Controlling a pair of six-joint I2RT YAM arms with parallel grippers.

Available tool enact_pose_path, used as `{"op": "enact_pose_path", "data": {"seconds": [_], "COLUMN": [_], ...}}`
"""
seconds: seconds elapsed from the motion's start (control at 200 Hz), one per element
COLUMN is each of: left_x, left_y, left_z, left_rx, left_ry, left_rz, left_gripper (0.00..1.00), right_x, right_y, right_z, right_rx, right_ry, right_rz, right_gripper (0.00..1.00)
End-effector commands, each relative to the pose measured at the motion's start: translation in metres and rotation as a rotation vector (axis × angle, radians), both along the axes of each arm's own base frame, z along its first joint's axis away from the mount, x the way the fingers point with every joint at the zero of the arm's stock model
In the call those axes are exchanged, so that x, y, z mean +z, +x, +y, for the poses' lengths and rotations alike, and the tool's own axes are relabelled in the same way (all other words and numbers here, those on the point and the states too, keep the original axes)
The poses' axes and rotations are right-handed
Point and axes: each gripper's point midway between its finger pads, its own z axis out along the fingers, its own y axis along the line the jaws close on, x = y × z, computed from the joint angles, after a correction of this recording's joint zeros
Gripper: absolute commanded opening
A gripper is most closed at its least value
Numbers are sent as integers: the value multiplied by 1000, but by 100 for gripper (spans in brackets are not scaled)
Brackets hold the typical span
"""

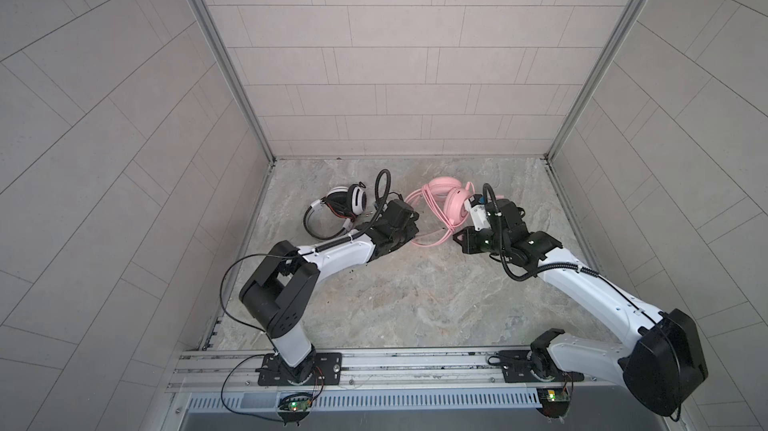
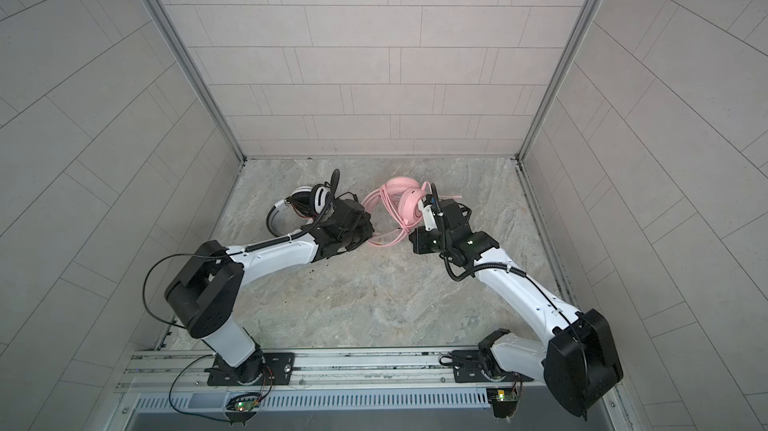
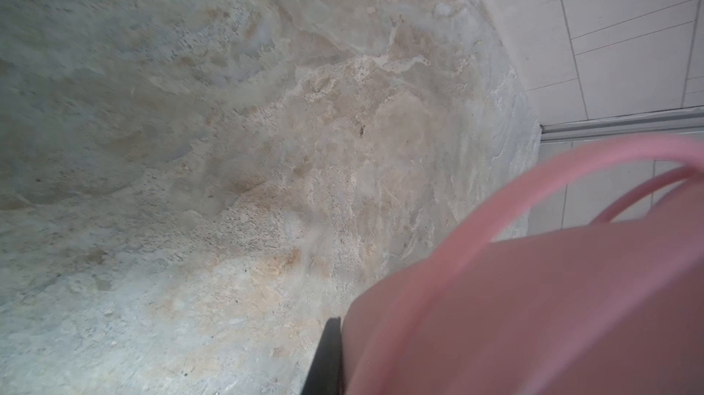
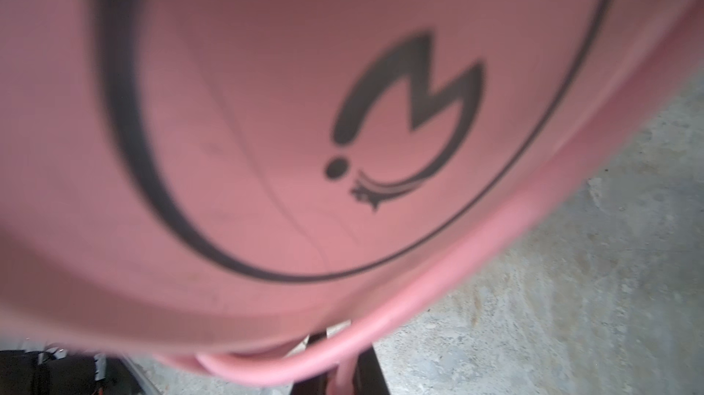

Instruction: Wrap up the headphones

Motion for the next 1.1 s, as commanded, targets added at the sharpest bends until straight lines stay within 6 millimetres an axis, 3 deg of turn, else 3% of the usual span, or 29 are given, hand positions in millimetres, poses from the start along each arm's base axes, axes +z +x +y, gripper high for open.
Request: {"op": "enact_pose_path", "data": {"seconds": [0.0, 0.115, 0.255, 0.515, 0.595, 0.756, 0.911, 1.096], "left_x": [25, 0, -36, -76, -86, -96, -95, -84], "left_y": [5, -9, -15, -9, -7, -8, -15, -24], "left_z": [-19, -12, -9, -37, -46, -69, -81, -83], "left_rx": [-65, -90, -88, -124, -140, -188, -255, -323], "left_ry": [60, 157, 184, 199, 191, 159, 189, 258], "left_rz": [-88, -51, -5, 22, 42, 67, 69, 58], "left_gripper": [0, 0, 0, 0, 5, 9, 30, 41], "right_x": [-13, -28, -49, -87, -99, -118, -111, -115], "right_y": [6, 23, 37, 65, 66, 65, 72, 72], "right_z": [-17, -33, -27, -17, -14, -29, -36, -46], "right_rx": [-5, -46, -25, -23, -13, -44, -67, -97], "right_ry": [-44, -22, -29, -15, -14, -45, -29, -31], "right_rz": [3, 39, 98, 240, 280, 320, 306, 323], "right_gripper": [0, 0, 0, 0, 0, 0, 0, 4]}}
